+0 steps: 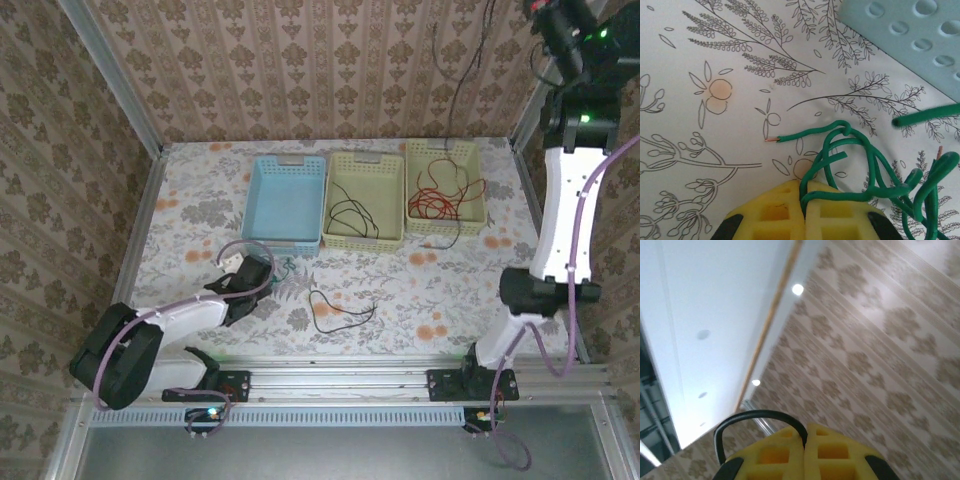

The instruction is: Untangle the cables

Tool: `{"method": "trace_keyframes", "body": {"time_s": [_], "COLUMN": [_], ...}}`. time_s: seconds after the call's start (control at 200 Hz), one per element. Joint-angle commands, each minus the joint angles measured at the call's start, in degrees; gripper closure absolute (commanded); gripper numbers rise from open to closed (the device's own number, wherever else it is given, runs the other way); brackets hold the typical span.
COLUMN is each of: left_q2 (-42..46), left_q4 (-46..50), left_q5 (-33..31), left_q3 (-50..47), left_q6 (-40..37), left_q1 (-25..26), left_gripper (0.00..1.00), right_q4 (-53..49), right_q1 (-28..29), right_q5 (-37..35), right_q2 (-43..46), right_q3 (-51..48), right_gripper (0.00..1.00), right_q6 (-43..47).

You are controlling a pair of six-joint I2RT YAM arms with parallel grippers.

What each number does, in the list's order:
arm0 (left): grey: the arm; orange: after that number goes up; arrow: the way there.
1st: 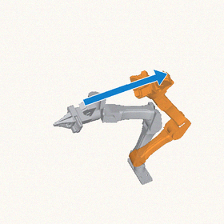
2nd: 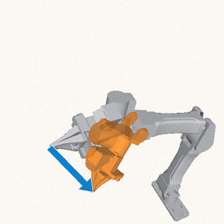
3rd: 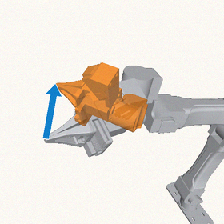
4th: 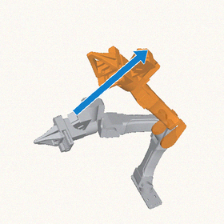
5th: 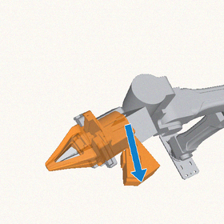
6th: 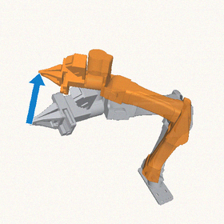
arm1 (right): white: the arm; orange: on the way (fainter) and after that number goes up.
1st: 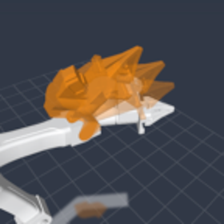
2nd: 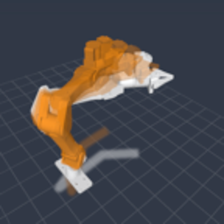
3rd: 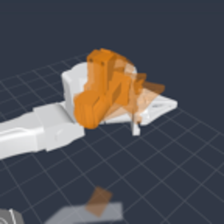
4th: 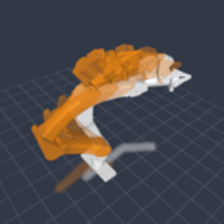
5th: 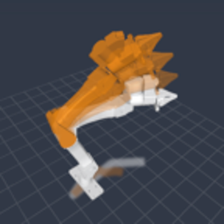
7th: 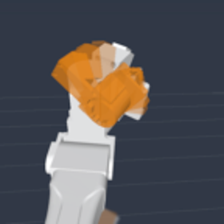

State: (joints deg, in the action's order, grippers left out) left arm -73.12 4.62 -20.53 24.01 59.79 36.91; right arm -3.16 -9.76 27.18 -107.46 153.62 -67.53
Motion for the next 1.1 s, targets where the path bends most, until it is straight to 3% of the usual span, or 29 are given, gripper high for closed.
{"method": "trace_keyframes", "body": {"time_s": [0.0,0.155,0.355,0.655,0.78,0.915,1.095], "left_q2": [-3.04,-6.42,-7.93,-11.66,-12.44,-12.53,-11.49], "left_q4": [1.53,0.74,-0.31,-0.49,-0.58,-0.32,0.64], "left_q5": [1.18,2.23,2.76,3.78,3.86,3.66,2.74], "left_q3": [1.31,2.41,3.14,6.37,7.27,7.61,7.22], "left_q6": [0.59,0.62,-0.36,-1.6,-1.61,-1.52,-1.13], "left_q1": [0.78,1.4,1.41,1.91,2.18,2.58,2.85], "left_gripper": [1.0,1.0,1.0,1.0,1.0,1.0,1.0], "right_q4": [-3.57,2.95,9.34,0.27,-11.89,-25.82,-14.36], "right_q1": [-1.01,-2.81,-1.4,7.43,11.86,16.59,17.05], "right_q5": [-4.31,-4.55,3.52,12.57,14.89,7.54,-5.26], "right_q2": [-5.12,-2.55,1.44,-3.11,-4.09,-0.94,9.02], "right_q3": [18.02,12.71,8.53,8.47,7.53,-2.61,-34.21], "right_gripper": [1.0,1.0,1.0,1.0,1.0,1.0,1.0], "right_q6": [-3.45,-7.09,-5.08,-1.2,7.68,23.97,27.64]}}
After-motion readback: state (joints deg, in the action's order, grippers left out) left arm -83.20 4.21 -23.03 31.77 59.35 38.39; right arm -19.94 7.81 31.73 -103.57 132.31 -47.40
